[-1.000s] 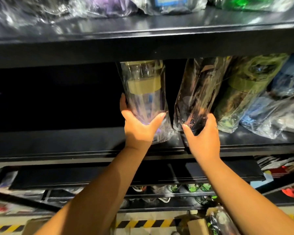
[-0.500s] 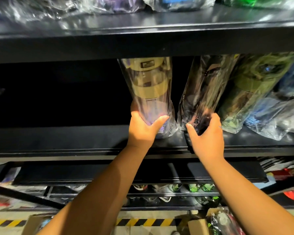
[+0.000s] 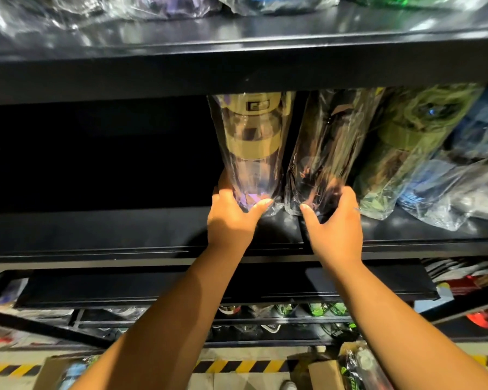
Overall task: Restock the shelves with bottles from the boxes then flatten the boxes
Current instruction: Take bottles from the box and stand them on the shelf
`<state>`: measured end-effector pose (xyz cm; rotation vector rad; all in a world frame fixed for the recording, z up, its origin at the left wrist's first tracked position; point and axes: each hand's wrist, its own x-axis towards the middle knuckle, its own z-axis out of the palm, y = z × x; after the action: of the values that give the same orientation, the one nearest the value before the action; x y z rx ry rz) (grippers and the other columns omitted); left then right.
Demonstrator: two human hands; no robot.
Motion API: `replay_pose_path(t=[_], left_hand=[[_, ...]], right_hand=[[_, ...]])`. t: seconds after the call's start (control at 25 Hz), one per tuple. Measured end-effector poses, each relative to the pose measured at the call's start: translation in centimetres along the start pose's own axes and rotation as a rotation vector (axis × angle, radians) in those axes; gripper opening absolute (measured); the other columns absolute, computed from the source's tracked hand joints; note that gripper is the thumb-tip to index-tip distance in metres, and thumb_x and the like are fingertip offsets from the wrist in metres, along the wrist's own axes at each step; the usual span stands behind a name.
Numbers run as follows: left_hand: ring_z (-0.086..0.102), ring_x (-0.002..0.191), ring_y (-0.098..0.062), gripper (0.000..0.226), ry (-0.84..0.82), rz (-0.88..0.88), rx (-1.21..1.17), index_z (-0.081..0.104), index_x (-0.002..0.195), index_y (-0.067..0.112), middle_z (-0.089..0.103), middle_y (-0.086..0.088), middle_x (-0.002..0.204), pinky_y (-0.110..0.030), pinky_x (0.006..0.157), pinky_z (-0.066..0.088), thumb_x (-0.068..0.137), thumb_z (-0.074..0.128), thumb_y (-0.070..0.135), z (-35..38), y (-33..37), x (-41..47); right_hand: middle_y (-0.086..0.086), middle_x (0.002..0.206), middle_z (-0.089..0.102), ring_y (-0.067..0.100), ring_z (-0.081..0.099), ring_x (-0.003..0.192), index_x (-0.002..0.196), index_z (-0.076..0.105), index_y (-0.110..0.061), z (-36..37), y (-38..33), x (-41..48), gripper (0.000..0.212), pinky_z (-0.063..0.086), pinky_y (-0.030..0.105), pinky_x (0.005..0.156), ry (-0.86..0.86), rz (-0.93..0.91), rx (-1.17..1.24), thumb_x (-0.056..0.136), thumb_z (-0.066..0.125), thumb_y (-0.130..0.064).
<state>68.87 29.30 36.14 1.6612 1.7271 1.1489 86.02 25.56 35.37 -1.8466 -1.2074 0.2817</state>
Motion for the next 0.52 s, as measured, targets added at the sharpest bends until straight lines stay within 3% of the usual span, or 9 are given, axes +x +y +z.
replay_pose_path(t=[0.2,0.36,0.44,0.52], left_hand=[[0.06,0.094,-0.032,0.061,0.029,-0.004,0.038,0.055,0.106,0.001,0.051,-0.007,0.1,-0.044,0.084,0.052,0.077,0.082,0.046,0.4,0.0,0.0],[0.06,0.092,-0.027,0.061,0.036,0.04,0.062,0.053,0.105,0.007,0.054,-0.004,0.101,-0.047,0.081,0.054,0.073,0.084,0.049,0.2,-0.3,-0.5],[0.06,0.106,-0.027,0.071,0.013,0.077,0.135,0.052,0.123,0.01,0.058,-0.006,0.115,-0.046,0.09,0.054,0.072,0.08,0.052,-0.2,-0.8,-1.6],[0.052,0.127,-0.026,0.079,-0.016,0.141,0.314,0.045,0.143,0.012,0.056,-0.007,0.137,-0.042,0.108,0.044,0.081,0.069,0.055,-1.0,-1.8,-3.6]], right_hand=[[0.006,0.122,0.056,0.03,0.051,0.115,0.126,0.045,-0.015,0.5,0.5,0.5,0.058,0.048,0.044,0.087,0.014,0.036,0.029,0.082,0.072,-0.042],[0.01,0.149,0.039,0.028,0.032,0.138,0.145,0.033,-0.011,-0.1,0.0,-0.1,0.08,0.035,0.043,0.109,-0.068,0.041,0.02,0.082,0.072,-0.041],[0.016,0.156,0.029,0.031,0.023,0.144,0.152,0.023,-0.004,-0.9,0.4,-1.3,0.09,0.021,0.039,0.116,-0.062,-0.051,0.01,0.084,0.072,-0.036],[0.019,0.155,0.03,0.036,0.032,0.141,0.153,0.022,-0.004,-1.4,1.5,-3.8,0.09,0.021,0.043,0.116,-0.103,-0.19,-0.065,0.084,0.068,-0.039]])
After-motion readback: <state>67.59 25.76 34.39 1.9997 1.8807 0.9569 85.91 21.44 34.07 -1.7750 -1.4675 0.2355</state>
